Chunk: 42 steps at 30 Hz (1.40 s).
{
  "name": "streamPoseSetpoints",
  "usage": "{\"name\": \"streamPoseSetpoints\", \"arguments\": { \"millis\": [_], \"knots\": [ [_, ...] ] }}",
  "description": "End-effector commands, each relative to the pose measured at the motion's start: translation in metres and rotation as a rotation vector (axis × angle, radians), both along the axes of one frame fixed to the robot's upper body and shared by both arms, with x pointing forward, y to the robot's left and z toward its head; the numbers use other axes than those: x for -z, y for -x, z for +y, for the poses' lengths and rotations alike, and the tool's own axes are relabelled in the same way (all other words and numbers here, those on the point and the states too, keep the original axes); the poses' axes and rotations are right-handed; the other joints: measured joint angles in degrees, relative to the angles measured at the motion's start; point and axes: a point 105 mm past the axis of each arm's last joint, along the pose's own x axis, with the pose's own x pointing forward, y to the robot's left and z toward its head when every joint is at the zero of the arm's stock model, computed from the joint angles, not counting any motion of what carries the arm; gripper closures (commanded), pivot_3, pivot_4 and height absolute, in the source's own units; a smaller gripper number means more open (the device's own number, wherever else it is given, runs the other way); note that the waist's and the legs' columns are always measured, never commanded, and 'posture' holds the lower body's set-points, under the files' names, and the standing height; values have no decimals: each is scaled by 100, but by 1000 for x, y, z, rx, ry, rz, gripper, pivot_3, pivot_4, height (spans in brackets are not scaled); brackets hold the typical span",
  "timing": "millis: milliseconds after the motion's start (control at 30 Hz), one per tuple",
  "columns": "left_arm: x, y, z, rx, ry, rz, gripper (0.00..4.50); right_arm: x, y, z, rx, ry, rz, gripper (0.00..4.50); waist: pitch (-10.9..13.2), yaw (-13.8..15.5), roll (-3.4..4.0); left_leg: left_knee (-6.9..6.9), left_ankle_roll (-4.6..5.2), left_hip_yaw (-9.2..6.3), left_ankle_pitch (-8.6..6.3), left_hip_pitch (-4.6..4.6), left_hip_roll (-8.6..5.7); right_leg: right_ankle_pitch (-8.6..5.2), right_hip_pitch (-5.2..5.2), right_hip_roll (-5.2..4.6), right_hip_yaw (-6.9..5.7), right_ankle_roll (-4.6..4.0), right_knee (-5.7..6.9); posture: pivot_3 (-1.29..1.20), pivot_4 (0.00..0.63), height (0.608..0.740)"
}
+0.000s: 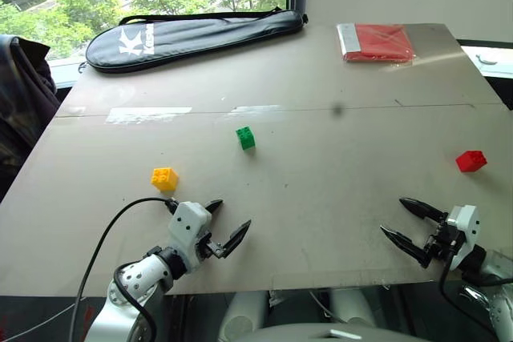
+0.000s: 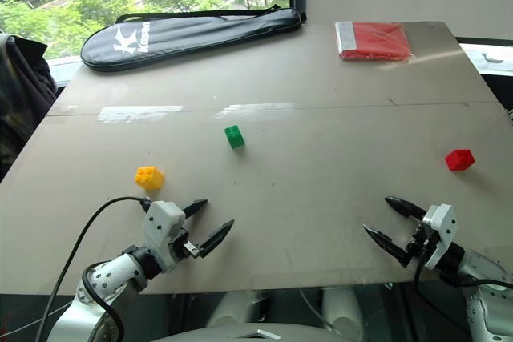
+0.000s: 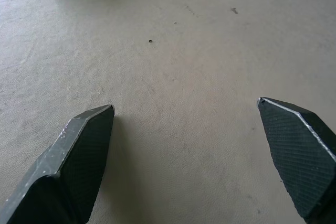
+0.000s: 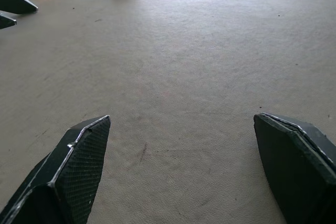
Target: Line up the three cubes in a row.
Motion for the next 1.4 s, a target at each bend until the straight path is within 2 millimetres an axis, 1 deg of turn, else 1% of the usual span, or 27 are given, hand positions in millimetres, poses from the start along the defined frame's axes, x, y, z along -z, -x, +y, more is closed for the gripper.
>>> {"name": "streamPoseSetpoints", "arguments": {
  "millis": [33, 133, 367, 700, 800, 933, 1000, 1100, 1233, 1333, 1400],
  "knots": [
    [-11, 2, -6, 26, 6, -65, 30, -7, -1, -7, 6, 40, -20, 0, 0, -1, 0, 0, 0, 0, 0, 0, 0, 0, 0, 0, 0, 0, 0, 0, 150, 732],
    [-18, 6, -12, 35, 44, -99, 30, -13, -7, -17, 3, 74, -45, 0, 5, -3, 6, 1, 0, 11, 0, 0, -3, 6, 0, -3, 10, -8, 0, 0, 150, 732],
    [-20, 10, -13, 37, 60, -119, 30, -17, -13, -19, -12, 85, -51, 0, 13, 2, 20, 1, 0, 12, 0, -1, 0, 7, 0, 2, 1, -7, 2, 0, 150, 732],
    [-14, 14, -14, 65, 60, -112, 30, -15, -7, -23, -6, 94, -35, 0, 14, -6, 21, 3, 1, 19, 0, 0, -1, 8, 0, 2, 7, -6, 2, 0, 150, 732],
    [-12, 12, -16, 93, 49, -105, 30, -15, -8, -24, 0, 96, -37, 0, 14, -3, 21, 4, 1, 25, 0, 2, -1, 8, 0, 2, 10, -7, 3, 0, 150, 732],
    [-12, 11, -16, 118, 41, -103, 30, -14, -8, -25, 19, 98, -42, 0, 14, -2, 21, 11, 1, 39, 0, 1, -1, 7, 0, 3, 7, -7, 10, 0, 150, 732],
    [-14, 9, -17, 162, 23, -104, 30, -16, -10, -31, 70, 93, -56, 0, 13, -2, 21, 13, 1, 41, 0, 2, -1, 7, 0, 3, 8, -7, 12, 0, 150, 732],
    [-23, 4, -22, 259, 9, -114, 30, -19, -12, -43, 153, 95, -71, 0, 14, 9, 25, 19, 1, 39, 0, 0, -1, 7, 0, 4, 4, -7, 18, 0, 150, 732],
    [-42, -2, -35, 422, 3, -131, 30, -28, -11, -58, 288, 75, -93, 0, 13, 4, 27, 30, 1, 41, 0, -1, -3, 8, 2, 4, 4, -8, 23, 0, 150, 732],
    [-67, -11, -52, 573, 15, -153, 30, -37, -5, -78, 437, 69, -122, 0, 15, 8, 32, 31, 1, 40, 1, -1, -3, 9, 1, 7, 5, -7, 26, 0, 150, 732],
    [-81, -16, -61, 631, 27, -167, 30, -43, -2, -91, 525, 77, -137, 0, 14, -1, 36, 33, 1, 38, 1, 0, -3, 14, 1, 9, 5, 0, 28, 0, 150, 732]
  ]
}}
